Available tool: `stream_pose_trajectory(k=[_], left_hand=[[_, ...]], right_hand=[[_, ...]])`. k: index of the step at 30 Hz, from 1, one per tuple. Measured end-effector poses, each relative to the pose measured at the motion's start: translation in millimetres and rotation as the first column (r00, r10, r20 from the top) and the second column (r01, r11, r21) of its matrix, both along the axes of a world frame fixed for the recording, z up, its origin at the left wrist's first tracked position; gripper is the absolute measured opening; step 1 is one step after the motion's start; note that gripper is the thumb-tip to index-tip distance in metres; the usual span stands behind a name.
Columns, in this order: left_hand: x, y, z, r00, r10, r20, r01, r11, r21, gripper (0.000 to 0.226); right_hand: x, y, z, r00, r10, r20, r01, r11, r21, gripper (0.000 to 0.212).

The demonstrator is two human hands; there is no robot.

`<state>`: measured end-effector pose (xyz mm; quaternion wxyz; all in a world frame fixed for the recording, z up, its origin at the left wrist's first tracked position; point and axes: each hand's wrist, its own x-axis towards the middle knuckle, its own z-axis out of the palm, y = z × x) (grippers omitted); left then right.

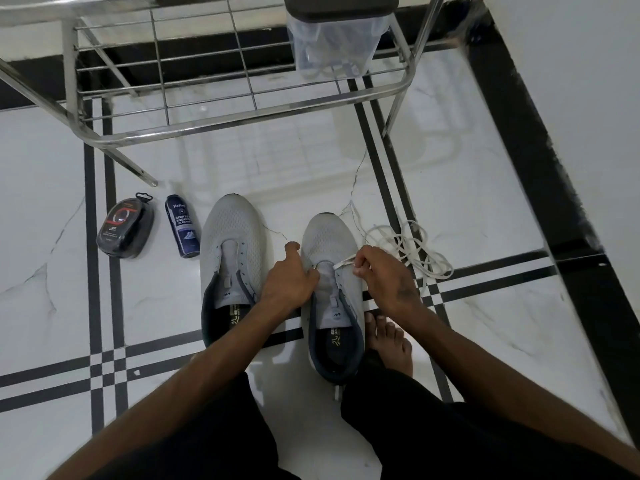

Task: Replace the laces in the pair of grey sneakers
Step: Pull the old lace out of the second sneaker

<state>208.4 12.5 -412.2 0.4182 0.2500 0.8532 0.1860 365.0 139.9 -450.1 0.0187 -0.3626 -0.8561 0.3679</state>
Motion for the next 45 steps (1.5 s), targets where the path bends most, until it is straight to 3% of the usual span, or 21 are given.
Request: stream_pose_trajectory(k=[3,6,8,11,14,17,22,28,30,31,33,34,35,37,39,41,43,45], left_hand=[[0,0,1,1.0,0.001,0.001,-0.001,1.0,-0.008,0.056],[1,1,3,1.0,-0.008,-0.011,0.007,1.0,-0.014,0.056],[2,1,3,1.0,-0.002,-0.01,0.002,1.0,-0.007,0.056],[2,1,3,1.0,-0.006,-0.017,0.006,1.0,-0.001,0.056],[2,1,2,1.0,-0.019,-0.023,0.019,1.0,-0.006,0.057],[2,0,2,0.999,-0.018,-0.029,0.017,1.0,-0.009,0.058],[1,0,-1,0.999,-0.019,-0.041,0.018,1.0,-0.006,0.058],[1,1,-1,0.999,-0.021,-0.04,0.02,0.999,-0.025,0.058],[1,1,-1,0.999,-0.023,-0.029,0.022,0.999,-0.024,0.057],[1,1,-1,0.999,-0.024,-0.027,0.024,1.0,-0.02,0.057],[1,1,-2,0.999,-0.025,-0.029,0.024,1.0,-0.012,0.057],[1,1,-3,0.999,-0.024,-0.03,0.024,1.0,-0.01,0.057],[1,1,-3,0.999,-0.024,-0.029,0.024,1.0,-0.009,0.058],[0,1,-4,0.999,-0.023,-0.025,0.023,1.0,-0.009,0.061],[1,1,-6,1.0,-0.019,-0.025,0.019,1.0,-0.01,0.061],[0,0,-6,0.999,-0.023,-0.035,0.023,1.0,-0.01,0.06],[0,0,-7,0.999,-0.021,-0.04,0.021,1.0,-0.005,0.06],[0,0,-7,0.999,-0.022,-0.037,0.022,1.0,-0.005,0.059]], right_hand=[[10,12,3,0.982,-0.179,0.055,0.172,0.979,0.111,0.023],[28,33,7,0.781,-0.623,0.04,0.614,0.778,0.131,0.022],[36,38,8,0.685,-0.727,0.047,0.718,0.684,0.124,0.018],[33,28,12,0.813,-0.58,0.047,0.569,0.809,0.146,0.022],[25,7,12,0.984,-0.178,-0.01,0.175,0.958,0.225,0.023],[9,-7,8,0.994,0.105,0.033,-0.109,0.982,0.151,0.022],[-10,-7,5,0.988,0.14,0.066,-0.149,0.975,0.166,0.022],[-15,2,7,0.955,0.188,0.229,-0.249,0.93,0.272,0.004],[-3,6,6,0.981,-0.036,0.191,-0.018,0.962,0.273,0.01],[5,11,5,0.957,-0.253,0.141,0.218,0.95,0.226,0.014],[22,22,5,0.732,-0.677,0.08,0.674,0.736,0.067,0.016],[29,27,5,0.612,-0.786,0.082,0.787,0.616,0.031,0.015],[35,29,6,0.549,-0.829,0.106,0.831,0.555,0.034,0.013],[39,24,7,0.594,-0.794,0.133,0.79,0.606,0.092,0.008],[34,9,11,0.791,-0.605,0.092,0.593,0.795,0.13,0.02],[23,-8,14,0.952,-0.305,0.031,0.299,0.946,0.127,0.03],[7,-19,13,0.999,-0.02,0.033,0.016,0.993,0.115,0.033],[-9,-21,11,0.988,0.145,0.058,-0.151,0.979,0.138,0.034]])
